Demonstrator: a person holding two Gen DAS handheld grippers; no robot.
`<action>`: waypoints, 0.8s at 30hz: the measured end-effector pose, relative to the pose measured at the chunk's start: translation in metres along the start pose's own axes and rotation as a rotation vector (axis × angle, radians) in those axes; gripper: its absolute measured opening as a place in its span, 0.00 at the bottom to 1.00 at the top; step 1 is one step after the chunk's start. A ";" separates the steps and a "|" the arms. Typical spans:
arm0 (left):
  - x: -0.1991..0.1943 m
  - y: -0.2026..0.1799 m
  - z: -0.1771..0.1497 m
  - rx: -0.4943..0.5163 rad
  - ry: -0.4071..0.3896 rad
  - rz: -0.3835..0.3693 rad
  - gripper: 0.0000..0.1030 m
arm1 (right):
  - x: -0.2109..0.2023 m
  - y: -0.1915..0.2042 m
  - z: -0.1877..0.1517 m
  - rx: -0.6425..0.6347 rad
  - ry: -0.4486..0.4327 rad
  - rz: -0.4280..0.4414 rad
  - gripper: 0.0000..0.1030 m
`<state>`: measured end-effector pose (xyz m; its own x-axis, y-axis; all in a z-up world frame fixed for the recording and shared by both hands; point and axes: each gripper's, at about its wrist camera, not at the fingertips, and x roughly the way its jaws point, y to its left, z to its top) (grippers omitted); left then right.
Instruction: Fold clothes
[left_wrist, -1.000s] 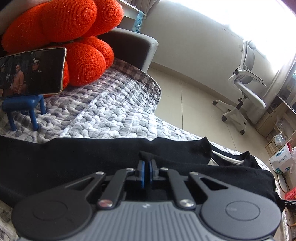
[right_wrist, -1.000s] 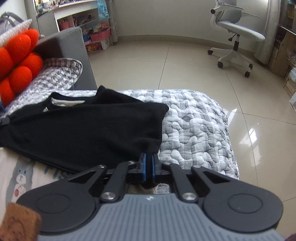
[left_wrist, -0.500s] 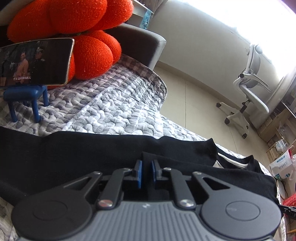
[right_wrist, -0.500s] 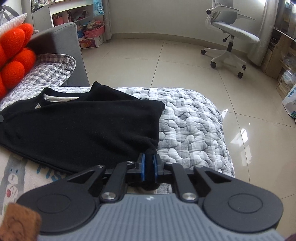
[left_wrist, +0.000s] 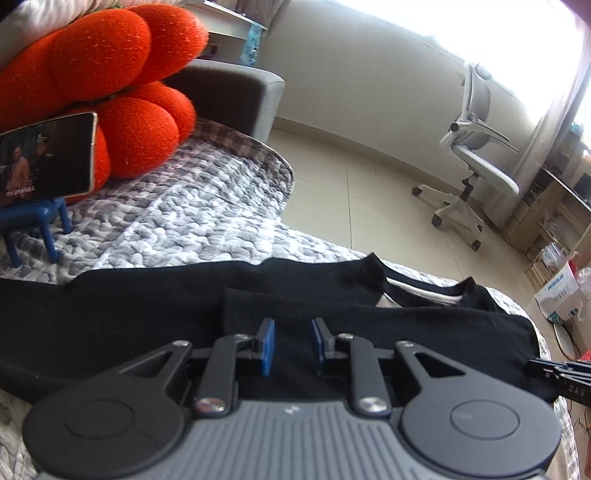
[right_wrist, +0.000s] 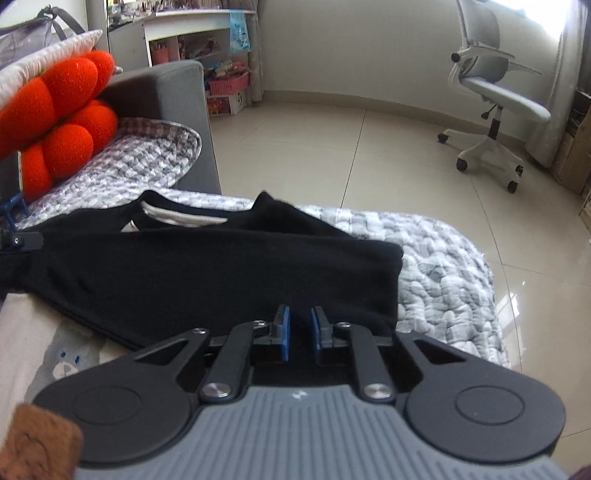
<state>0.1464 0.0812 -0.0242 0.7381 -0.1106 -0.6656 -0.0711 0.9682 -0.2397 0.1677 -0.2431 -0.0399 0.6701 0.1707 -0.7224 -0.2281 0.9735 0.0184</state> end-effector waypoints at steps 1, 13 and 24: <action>0.004 -0.002 -0.002 0.014 0.018 0.003 0.21 | 0.007 0.001 -0.002 -0.002 0.031 -0.008 0.16; 0.010 -0.005 -0.009 0.061 0.055 0.022 0.24 | 0.016 -0.016 0.010 0.107 -0.035 0.007 0.18; 0.013 0.003 -0.007 0.022 0.066 -0.009 0.25 | 0.031 -0.043 0.017 0.283 -0.079 -0.022 0.09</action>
<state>0.1513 0.0808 -0.0387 0.6928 -0.1329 -0.7088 -0.0497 0.9717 -0.2307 0.2104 -0.2767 -0.0513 0.7278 0.1499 -0.6692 -0.0145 0.9790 0.2034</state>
